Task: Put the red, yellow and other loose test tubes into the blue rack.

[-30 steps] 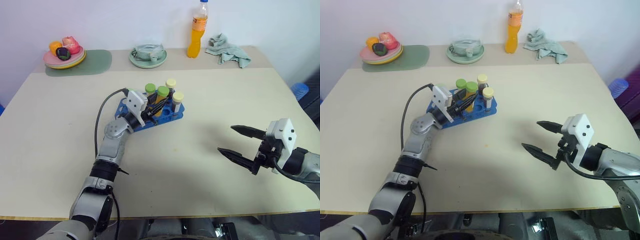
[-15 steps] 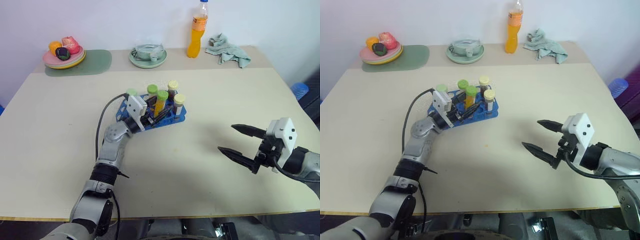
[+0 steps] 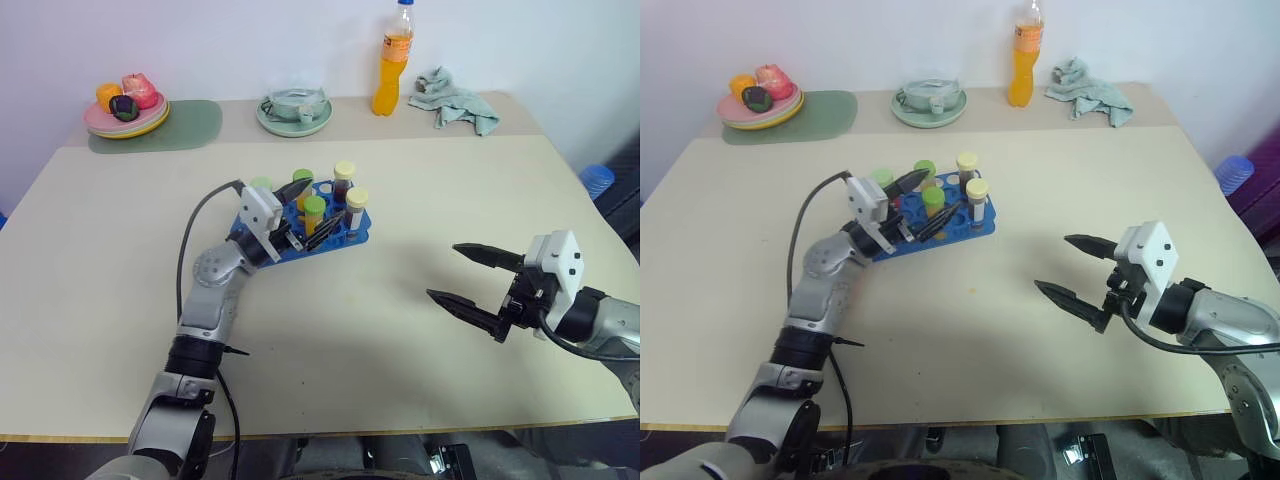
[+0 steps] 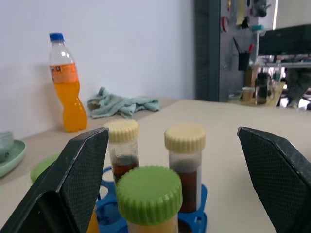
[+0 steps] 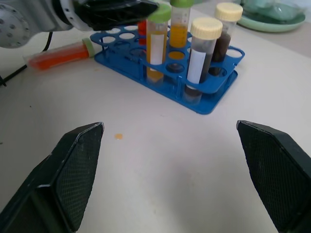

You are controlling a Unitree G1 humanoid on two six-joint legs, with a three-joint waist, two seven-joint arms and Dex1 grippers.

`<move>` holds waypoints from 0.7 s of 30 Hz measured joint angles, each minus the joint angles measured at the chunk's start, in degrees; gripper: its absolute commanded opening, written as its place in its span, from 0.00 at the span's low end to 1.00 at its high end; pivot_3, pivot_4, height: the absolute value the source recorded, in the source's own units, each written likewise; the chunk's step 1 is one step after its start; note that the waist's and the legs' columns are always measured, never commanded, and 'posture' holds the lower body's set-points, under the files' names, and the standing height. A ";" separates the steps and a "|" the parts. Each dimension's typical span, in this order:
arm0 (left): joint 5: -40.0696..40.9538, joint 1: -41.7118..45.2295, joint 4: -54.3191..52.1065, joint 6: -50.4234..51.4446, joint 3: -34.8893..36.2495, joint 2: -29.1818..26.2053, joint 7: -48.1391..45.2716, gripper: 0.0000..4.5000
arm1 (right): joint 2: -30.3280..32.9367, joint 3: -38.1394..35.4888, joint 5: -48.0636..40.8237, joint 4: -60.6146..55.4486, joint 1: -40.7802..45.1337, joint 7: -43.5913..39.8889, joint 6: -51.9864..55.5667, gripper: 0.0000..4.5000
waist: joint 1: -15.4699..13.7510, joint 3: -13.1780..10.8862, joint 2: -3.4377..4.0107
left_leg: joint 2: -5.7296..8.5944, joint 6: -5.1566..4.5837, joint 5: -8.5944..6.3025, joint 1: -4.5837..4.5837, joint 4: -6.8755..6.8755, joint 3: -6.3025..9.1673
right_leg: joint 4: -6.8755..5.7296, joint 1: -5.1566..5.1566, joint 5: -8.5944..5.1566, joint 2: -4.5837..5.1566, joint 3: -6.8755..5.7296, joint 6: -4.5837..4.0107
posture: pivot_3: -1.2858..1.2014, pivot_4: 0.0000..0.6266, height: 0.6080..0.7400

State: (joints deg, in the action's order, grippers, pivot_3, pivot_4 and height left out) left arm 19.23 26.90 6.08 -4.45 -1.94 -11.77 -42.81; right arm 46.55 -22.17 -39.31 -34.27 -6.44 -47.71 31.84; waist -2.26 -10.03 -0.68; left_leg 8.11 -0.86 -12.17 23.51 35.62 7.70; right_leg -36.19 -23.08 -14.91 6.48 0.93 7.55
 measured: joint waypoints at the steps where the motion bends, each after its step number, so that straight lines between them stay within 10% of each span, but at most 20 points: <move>1: 0.84 -0.04 -2.12 1.54 0.82 -0.43 0.84 0.96 | -0.03 0.31 0.12 0.30 0.21 -0.19 -0.31 1.00 | -0.01 0.00 0.00 | 0.00 0.00 0.00 0.00 0.02 0.00 | 0.00 0.00 0.00 0.00 0.00 0.00 | 0.52 0.24 1.00; 9: 8.03 -0.28 -15.49 23.43 10.79 -6.66 16.08 0.96 | -0.60 3.51 1.01 3.66 2.05 -4.81 -5.72 1.00 | 0.15 0.00 0.00 | -0.03 0.00 0.00 0.00 0.01 0.01 | -0.04 -0.02 0.00 -0.05 0.01 0.01 | 0.52 0.24 1.00; 21: 37.17 2.49 -36.50 92.48 30.85 -16.86 42.17 0.96 | -5.07 14.87 4.84 12.20 13.12 -12.35 -14.36 1.00 | 0.31 -0.06 -0.10 | -0.03 0.07 -0.02 -0.06 0.05 0.08 | -0.18 -0.16 0.00 -0.27 0.04 0.01 | 0.52 0.24 1.00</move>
State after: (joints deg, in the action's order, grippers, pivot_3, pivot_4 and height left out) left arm 56.39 29.39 -30.42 88.02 28.90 -28.63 -0.64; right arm 41.48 -7.31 -34.48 -22.08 6.68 -60.06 17.48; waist -1.95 -10.09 -0.77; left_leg 8.08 -0.78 -12.19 23.45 35.67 7.78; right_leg -36.38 -23.24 -14.91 6.20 0.96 7.56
